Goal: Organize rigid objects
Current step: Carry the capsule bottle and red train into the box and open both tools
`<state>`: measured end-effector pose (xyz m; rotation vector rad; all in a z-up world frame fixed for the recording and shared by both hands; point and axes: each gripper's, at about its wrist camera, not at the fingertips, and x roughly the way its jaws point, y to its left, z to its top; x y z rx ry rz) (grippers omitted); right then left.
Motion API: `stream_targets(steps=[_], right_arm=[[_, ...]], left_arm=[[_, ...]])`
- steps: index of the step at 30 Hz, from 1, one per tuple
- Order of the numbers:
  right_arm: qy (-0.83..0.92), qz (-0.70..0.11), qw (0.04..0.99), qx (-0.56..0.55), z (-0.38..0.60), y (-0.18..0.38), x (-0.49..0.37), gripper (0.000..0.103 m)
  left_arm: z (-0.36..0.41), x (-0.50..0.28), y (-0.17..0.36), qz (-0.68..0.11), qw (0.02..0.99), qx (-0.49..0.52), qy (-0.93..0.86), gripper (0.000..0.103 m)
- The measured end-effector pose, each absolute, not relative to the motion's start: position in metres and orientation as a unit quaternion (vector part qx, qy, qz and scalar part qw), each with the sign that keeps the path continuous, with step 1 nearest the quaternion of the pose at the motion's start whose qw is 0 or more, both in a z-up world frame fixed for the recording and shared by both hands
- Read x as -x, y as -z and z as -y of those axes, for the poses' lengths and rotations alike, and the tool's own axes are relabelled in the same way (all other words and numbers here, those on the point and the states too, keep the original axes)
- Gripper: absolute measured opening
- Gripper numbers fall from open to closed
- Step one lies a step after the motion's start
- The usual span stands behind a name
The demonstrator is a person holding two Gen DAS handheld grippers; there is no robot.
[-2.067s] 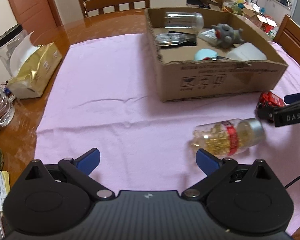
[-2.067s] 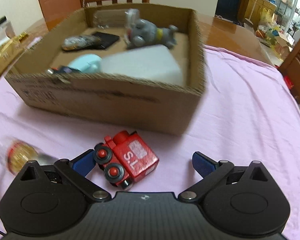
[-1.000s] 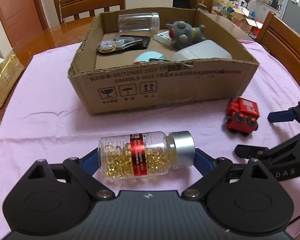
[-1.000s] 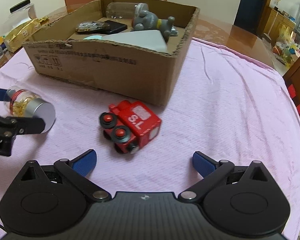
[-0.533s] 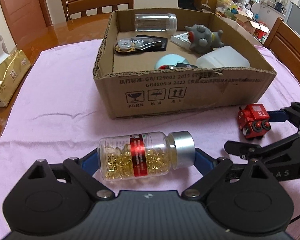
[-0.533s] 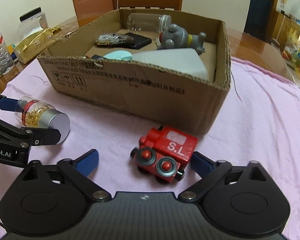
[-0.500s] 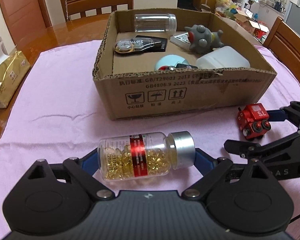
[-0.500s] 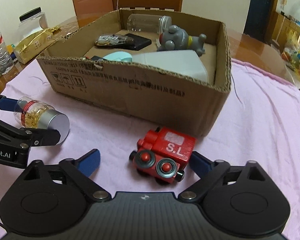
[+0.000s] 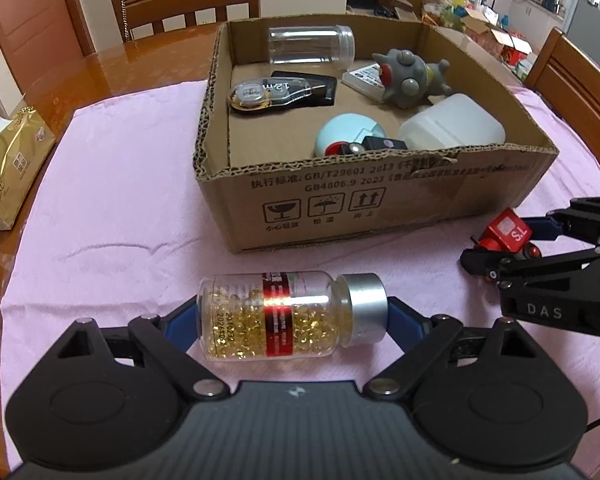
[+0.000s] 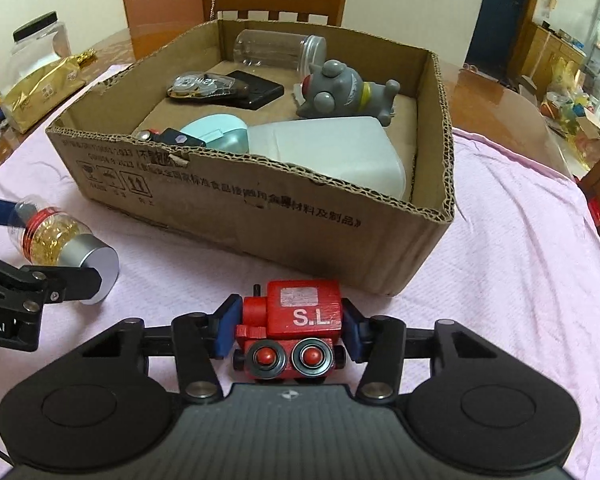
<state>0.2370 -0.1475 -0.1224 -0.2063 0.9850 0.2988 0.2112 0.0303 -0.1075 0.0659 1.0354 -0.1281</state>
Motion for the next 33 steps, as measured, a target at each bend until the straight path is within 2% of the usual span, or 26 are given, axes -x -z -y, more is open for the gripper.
stream_targets(steps=[6,13,20,33], right_arm=[[-0.159,-0.477,0.858,0.107,0.150,0.117,-0.234,0.056],[-0.223,-0.471,0.843,0.131,0.157,0.084,-0.221,0.056],[-0.268,-0.438,0.845,0.152,0.161,0.040,-0.220,0.056],[-0.253,-0.398,0.869,0.147,0.152,0.012,-0.257,0.056]], left_arm=[[-0.032,-0.207,0.095,-0.496,0.863,-0.049,0.077,0.092],[-0.031,-0.203,0.056,-0.484,0.864,-0.081,0.111,0.092],[-0.025,-0.224,0.014,-0.430,0.888,-0.096,0.128,0.092],[-0.023,-0.281,0.036,-0.387,0.917,-0.055,0.077,0.095]])
